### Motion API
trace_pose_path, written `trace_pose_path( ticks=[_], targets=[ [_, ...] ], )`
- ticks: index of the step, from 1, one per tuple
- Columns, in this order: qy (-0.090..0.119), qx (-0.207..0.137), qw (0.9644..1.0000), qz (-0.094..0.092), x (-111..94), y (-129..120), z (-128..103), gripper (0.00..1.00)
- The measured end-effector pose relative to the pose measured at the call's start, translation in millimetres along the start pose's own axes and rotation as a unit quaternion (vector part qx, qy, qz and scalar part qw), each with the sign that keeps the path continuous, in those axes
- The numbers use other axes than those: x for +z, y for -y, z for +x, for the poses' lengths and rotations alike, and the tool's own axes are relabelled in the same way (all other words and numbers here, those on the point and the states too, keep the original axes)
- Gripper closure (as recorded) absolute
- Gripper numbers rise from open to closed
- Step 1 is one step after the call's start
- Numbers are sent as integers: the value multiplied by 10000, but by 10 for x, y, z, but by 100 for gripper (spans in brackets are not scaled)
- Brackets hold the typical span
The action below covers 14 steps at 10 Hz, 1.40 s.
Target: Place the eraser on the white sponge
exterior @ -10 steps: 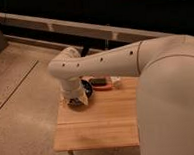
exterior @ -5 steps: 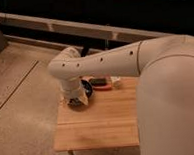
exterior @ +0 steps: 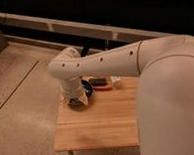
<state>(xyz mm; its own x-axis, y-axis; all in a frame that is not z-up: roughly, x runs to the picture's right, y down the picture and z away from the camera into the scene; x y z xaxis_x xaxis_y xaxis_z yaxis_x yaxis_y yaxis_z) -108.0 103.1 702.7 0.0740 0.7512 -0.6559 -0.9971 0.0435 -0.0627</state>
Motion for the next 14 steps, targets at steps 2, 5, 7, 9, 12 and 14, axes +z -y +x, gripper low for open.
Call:
trace_pose_path(
  ticks=[2,5,7,9,12,14],
  targets=[
    [0,12,10000,-9,-3,2,-3,35],
    [330,385,9986,-168,-120,-51,-150,35],
    [734,825,9936,-245,-261,-34,-260,35],
    [957,1311,9864,-277,-330,57,-290,35],
    [956,1496,9837,-294,-329,43,-290,35],
    [954,1499,9836,-292,-325,43,-290,35]
  ],
)
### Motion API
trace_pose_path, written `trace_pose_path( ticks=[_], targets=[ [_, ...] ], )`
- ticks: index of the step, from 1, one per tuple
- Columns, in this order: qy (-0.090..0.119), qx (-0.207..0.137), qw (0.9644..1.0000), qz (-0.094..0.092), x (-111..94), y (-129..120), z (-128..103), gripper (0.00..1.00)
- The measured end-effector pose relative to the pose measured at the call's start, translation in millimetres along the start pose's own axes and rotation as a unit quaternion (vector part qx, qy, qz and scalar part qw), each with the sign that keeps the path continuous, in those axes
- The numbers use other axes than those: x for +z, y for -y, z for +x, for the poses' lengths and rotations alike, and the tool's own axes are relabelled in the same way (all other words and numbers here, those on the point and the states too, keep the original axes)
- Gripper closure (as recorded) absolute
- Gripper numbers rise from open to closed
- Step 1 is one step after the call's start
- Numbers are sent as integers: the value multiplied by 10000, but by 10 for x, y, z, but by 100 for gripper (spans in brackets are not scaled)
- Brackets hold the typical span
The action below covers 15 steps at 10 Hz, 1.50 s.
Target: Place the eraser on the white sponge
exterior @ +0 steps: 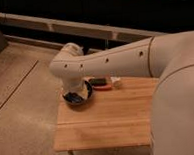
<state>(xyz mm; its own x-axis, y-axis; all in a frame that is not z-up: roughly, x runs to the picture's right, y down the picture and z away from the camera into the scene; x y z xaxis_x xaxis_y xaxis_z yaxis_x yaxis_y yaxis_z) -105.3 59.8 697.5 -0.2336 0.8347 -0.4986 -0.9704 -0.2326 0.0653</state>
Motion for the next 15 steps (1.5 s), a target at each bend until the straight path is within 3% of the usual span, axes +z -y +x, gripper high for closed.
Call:
trace_pose_path(
  ticks=[6,7,9,10,11,13,15],
  targets=[
    [-4,-8,10000,8,-1,2,2,35],
    [-20,-104,9999,56,1,12,15,35],
    [-78,-623,9976,302,2,58,82,35],
    [-161,-1214,9910,544,-17,84,165,35],
    [-226,-1574,9848,691,-34,96,219,35],
    [-496,-2608,9566,1203,-82,151,384,35],
    [-795,-3525,9174,1667,-116,157,519,35]
  ],
)
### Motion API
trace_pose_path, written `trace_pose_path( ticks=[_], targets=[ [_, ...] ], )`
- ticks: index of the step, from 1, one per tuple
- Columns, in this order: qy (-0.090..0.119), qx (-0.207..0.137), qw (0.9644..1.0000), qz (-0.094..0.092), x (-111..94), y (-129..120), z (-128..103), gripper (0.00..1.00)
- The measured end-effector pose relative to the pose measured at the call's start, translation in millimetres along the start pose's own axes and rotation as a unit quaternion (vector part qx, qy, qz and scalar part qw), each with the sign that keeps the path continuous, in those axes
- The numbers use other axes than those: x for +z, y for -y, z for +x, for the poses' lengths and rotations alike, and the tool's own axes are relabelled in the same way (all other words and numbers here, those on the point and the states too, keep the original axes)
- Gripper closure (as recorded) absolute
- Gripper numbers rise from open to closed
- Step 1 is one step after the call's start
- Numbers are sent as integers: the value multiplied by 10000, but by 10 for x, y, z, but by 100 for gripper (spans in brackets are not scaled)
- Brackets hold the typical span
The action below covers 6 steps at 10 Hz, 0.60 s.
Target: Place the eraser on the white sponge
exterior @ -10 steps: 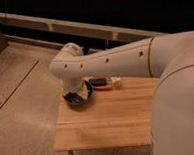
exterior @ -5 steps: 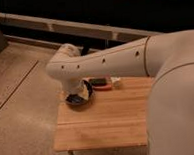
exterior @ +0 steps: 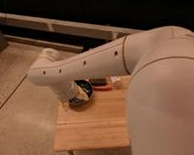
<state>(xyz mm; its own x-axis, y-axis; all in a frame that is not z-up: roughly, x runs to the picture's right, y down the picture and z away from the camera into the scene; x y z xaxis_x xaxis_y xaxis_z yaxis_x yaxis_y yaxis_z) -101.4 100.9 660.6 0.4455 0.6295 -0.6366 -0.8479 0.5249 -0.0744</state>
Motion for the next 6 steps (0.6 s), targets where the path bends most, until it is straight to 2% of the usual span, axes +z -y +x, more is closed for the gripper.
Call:
trace_pose_path(
  ticks=[1,2,3,5,6],
  targets=[
    [-116,-401,9990,152,-23,-48,19,35],
    [-264,-965,9945,322,-67,-139,26,35],
    [-318,-1330,9900,361,-111,-219,0,35],
    [-245,-1665,9854,258,-197,-373,-92,35],
    [-244,-1673,9853,249,-199,-379,-94,35]
  ],
)
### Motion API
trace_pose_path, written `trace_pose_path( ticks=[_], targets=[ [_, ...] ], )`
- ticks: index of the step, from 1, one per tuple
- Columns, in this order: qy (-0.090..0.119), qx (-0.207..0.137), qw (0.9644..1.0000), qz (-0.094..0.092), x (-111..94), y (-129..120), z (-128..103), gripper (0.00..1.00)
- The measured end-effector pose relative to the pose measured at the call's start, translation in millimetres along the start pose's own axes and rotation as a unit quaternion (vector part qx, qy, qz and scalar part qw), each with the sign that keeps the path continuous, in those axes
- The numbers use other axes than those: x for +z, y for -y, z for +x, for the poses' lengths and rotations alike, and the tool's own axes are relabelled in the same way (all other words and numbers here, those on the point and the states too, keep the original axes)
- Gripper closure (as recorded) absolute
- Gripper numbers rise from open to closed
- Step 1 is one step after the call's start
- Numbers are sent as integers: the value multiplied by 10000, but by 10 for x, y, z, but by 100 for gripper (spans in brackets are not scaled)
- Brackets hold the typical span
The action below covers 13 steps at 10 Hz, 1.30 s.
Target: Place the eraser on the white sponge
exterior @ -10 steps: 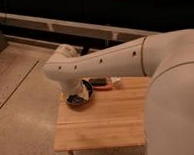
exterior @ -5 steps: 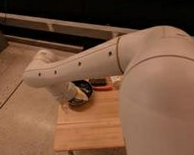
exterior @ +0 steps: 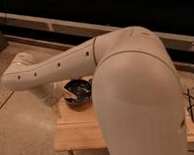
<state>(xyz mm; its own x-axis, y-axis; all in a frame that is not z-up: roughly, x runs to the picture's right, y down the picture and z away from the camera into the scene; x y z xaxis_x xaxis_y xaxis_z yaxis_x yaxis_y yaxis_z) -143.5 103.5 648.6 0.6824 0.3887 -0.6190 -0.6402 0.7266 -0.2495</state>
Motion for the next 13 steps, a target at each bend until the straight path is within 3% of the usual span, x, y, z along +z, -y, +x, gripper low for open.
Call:
trace_pose_path(
  ticks=[4,6,7,8,9,10,12,13],
  targets=[
    [33,-25,10000,17,-2,11,-12,35],
    [451,-429,9981,-15,-56,-2,-146,35],
    [770,-789,9939,-38,-108,-23,-237,35],
    [954,-1027,9901,-42,-146,-39,-281,35],
    [1435,-1727,9744,-81,-247,-113,-347,35],
    [1680,-2115,9628,-127,-291,-156,-345,35],
    [2064,-2944,9328,-249,-319,-218,-236,35],
    [2129,-3158,9242,-281,-308,-225,-184,35]
  ],
)
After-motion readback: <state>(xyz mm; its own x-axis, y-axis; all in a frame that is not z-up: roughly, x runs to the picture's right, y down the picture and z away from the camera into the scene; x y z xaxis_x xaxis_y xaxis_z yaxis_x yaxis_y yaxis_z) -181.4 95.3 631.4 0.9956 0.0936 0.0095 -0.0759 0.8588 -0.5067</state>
